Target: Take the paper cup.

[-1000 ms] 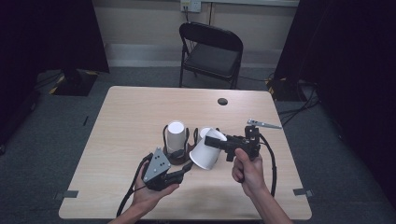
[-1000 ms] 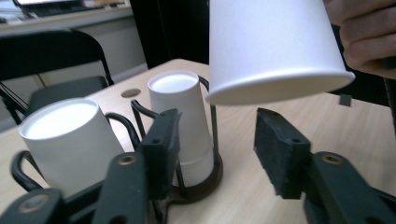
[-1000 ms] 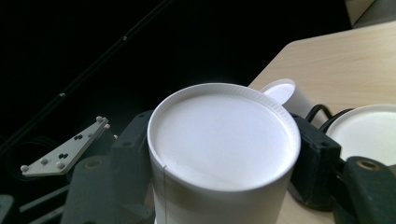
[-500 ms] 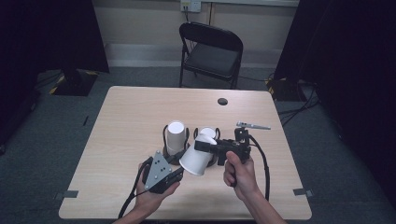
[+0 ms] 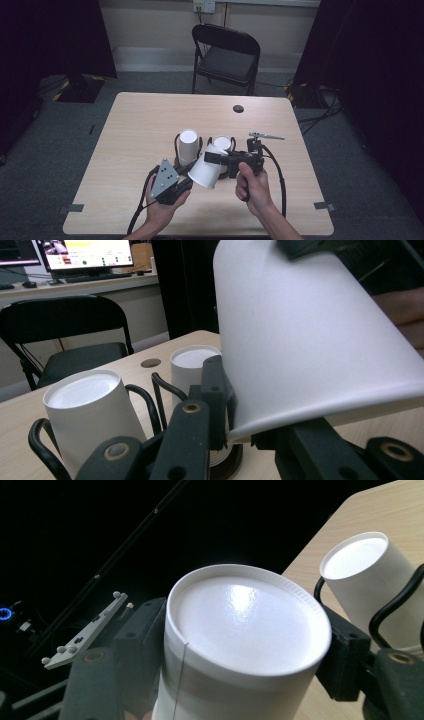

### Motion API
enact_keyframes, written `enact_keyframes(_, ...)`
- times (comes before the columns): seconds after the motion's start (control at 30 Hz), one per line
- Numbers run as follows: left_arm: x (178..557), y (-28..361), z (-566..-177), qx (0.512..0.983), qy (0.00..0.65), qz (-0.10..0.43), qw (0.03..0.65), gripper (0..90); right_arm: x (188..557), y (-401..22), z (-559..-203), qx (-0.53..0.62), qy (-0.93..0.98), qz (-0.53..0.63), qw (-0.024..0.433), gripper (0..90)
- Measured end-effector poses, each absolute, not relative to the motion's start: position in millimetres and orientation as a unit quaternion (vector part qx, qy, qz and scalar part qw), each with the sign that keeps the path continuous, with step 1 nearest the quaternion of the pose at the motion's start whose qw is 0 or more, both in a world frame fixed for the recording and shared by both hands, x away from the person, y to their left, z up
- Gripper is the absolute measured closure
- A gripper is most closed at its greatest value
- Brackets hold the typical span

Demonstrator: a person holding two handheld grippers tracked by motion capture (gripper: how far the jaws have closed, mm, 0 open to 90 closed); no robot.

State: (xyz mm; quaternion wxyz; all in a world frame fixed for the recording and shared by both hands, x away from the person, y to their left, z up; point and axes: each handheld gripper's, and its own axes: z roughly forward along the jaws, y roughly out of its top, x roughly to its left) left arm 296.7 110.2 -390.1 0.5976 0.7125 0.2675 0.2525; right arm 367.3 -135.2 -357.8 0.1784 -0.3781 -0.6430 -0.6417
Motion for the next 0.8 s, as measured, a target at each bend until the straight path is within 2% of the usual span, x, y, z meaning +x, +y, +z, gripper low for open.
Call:
enact_keyframes(0.3,301.0,113.6,-393.1,0.727,0.263,0.225,0.593,83.8,369.1,-133.6,-361.5,-0.38,-0.659,-0.636,0.132,25.1)
enact_keyframes(0.37,300.9,112.6,-393.9,0.733,0.259,0.22,0.589,83.9,369.6,-132.8,-362.6,-0.378,-0.663,-0.632,0.134,23.6)
enact_keyframes(0.47,301.0,112.8,-394.3,0.739,0.256,0.209,0.587,84.1,369.7,-132.1,-363.5,-0.376,-0.669,-0.628,0.129,23.8)
enact_keyframes(0.8,299.4,114.0,-397.9,0.751,0.25,0.182,0.584,84.5,366.8,-133.0,-361.3,-0.358,-0.692,-0.623,0.069,23.5)
